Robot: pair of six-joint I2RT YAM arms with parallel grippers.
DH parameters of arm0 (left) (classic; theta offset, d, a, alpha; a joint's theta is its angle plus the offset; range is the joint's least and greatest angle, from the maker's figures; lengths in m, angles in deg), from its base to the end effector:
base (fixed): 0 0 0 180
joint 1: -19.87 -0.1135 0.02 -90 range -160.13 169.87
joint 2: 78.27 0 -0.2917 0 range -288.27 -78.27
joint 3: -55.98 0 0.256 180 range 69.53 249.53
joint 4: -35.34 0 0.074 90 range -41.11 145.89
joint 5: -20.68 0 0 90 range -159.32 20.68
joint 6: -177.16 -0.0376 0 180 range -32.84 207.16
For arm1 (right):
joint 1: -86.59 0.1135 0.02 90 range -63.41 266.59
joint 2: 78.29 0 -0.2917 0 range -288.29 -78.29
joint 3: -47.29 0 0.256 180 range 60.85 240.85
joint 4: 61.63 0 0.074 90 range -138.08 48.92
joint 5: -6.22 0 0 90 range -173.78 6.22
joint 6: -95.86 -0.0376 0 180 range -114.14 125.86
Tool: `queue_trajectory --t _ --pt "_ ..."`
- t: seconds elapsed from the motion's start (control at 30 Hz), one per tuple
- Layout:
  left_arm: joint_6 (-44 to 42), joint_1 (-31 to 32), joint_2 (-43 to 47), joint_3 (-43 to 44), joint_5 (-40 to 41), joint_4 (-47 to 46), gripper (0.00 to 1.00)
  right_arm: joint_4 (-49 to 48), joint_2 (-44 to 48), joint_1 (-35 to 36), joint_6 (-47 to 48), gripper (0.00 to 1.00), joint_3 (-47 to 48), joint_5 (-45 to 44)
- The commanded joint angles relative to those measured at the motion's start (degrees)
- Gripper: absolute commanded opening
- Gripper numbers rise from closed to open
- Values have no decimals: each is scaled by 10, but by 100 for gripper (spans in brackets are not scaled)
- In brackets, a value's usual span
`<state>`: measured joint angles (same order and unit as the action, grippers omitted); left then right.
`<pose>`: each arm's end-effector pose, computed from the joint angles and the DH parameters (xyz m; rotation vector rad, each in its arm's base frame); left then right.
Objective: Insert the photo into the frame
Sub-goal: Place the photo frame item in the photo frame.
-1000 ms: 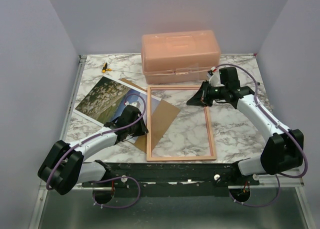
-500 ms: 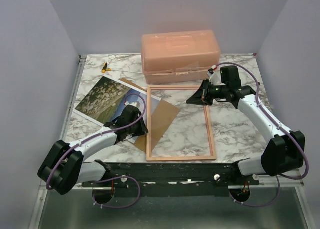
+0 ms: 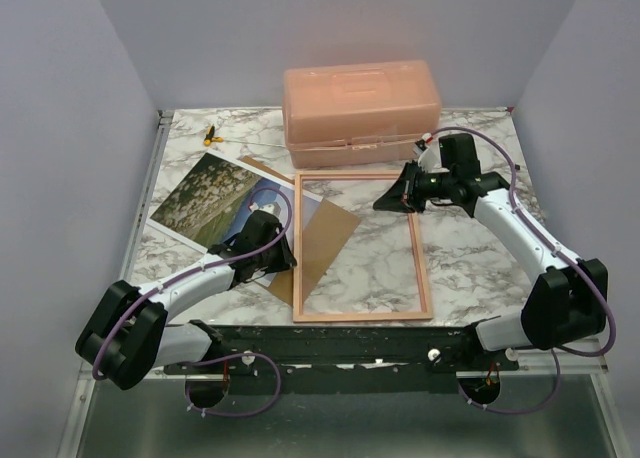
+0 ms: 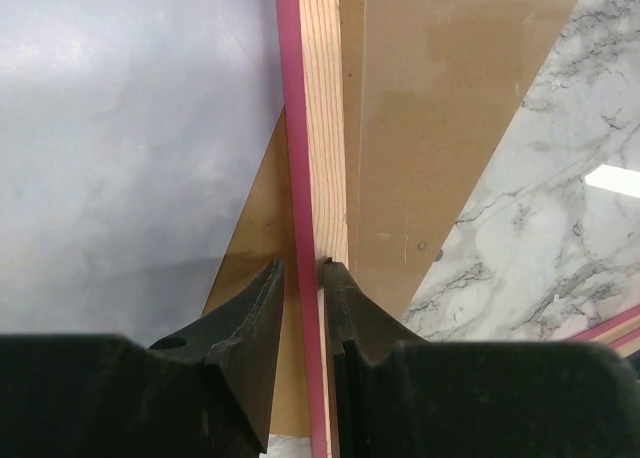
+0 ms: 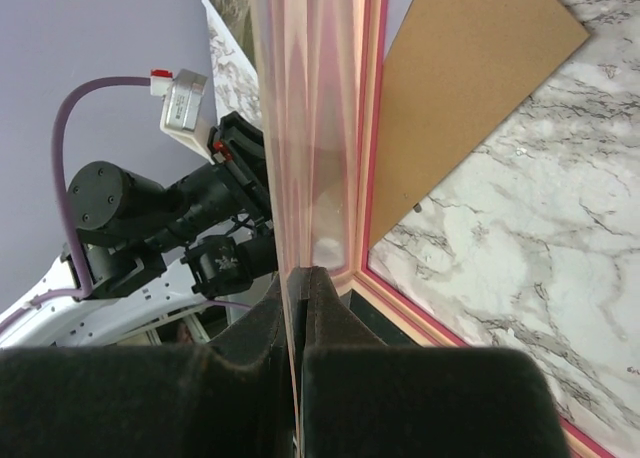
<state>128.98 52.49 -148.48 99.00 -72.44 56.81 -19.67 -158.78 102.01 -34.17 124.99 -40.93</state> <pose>0.1864 -0.1217 0.1872 -0.1767 2.5201 -0.6313 0.2820 0.1043 0.3172 0.1309 2.4839 1.3286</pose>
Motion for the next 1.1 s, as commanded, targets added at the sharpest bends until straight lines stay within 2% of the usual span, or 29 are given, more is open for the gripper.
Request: queue_trajectory --t 0.0,1.07 --pt "-18 -3 -18 -11 25 37 23 2 -13 -1 12 1 -10 -4" --pt "-18 -3 -18 -11 24 37 23 -5 -40 -6 18 1 24 29"
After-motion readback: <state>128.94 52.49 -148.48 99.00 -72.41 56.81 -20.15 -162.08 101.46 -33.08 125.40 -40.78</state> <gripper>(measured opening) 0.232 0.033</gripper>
